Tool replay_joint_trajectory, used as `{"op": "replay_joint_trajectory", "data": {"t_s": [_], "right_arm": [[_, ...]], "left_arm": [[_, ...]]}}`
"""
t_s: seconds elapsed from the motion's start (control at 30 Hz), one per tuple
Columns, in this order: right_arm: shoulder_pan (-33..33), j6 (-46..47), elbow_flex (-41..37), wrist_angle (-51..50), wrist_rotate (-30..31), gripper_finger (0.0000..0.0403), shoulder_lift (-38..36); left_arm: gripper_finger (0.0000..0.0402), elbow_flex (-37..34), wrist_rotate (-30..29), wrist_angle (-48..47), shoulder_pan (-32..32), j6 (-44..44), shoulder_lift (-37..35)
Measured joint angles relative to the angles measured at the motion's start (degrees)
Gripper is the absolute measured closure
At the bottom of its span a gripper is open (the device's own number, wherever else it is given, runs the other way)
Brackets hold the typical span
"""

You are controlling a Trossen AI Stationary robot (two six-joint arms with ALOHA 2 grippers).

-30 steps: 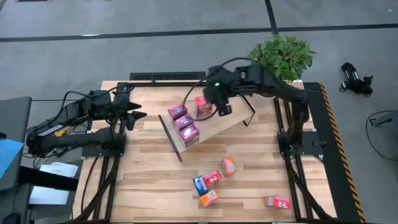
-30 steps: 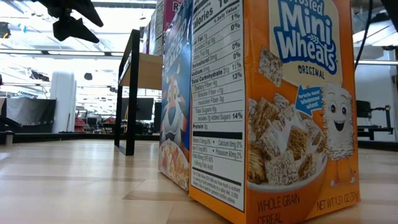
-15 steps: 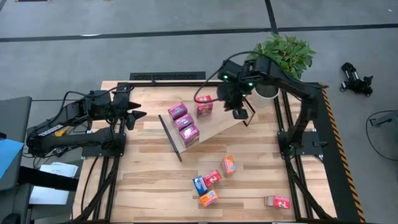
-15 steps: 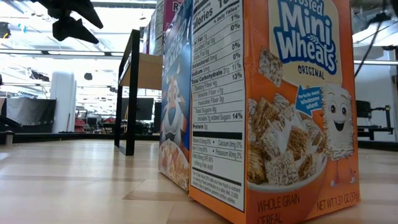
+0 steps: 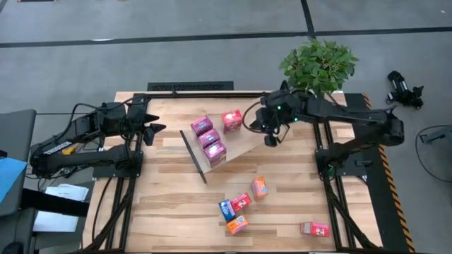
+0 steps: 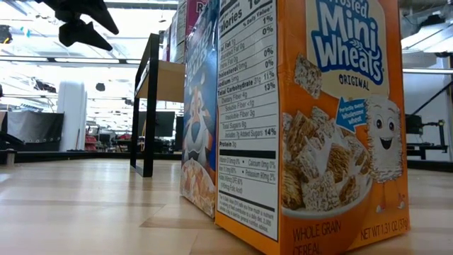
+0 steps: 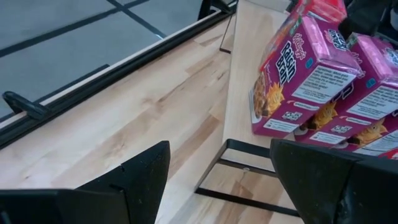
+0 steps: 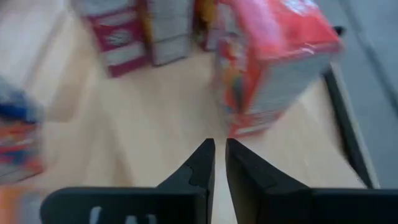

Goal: Stack cereal on shelf
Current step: Put the middle red cereal box on the shelf

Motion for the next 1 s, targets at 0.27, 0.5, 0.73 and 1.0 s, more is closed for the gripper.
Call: {"op": "replay_joint_trajectory", "data": {"t_s": [0.27, 0.5, 0.73, 1.0], "right_arm": [[-0.22, -0.83, -4.06, 7.84, 1.87, 0.0357, 3.38], [-0.75, -3.08, -4.15, 11.62, 2.09, 0.0379, 7.11], [-1.55, -3.97, -4.15, 13.69, 2.29, 0.038, 8.95], [-0.19, -4.37, -2.56, 11.14, 4.99, 0.0361, 6.96]], "left_arm": [[0.0133, 0.01, -1.33, 0.14, 0.02, -1.79, 0.0], [0.0133, 0.0, -1.66, 0.06, 0.01, -2.81, 0.02], [0.0133, 0.01, -1.66, 0.0, 0.02, -2.88, 0.01], [0.0133, 0.0, -1.66, -0.02, 0.02, -2.84, 0.02]]}}
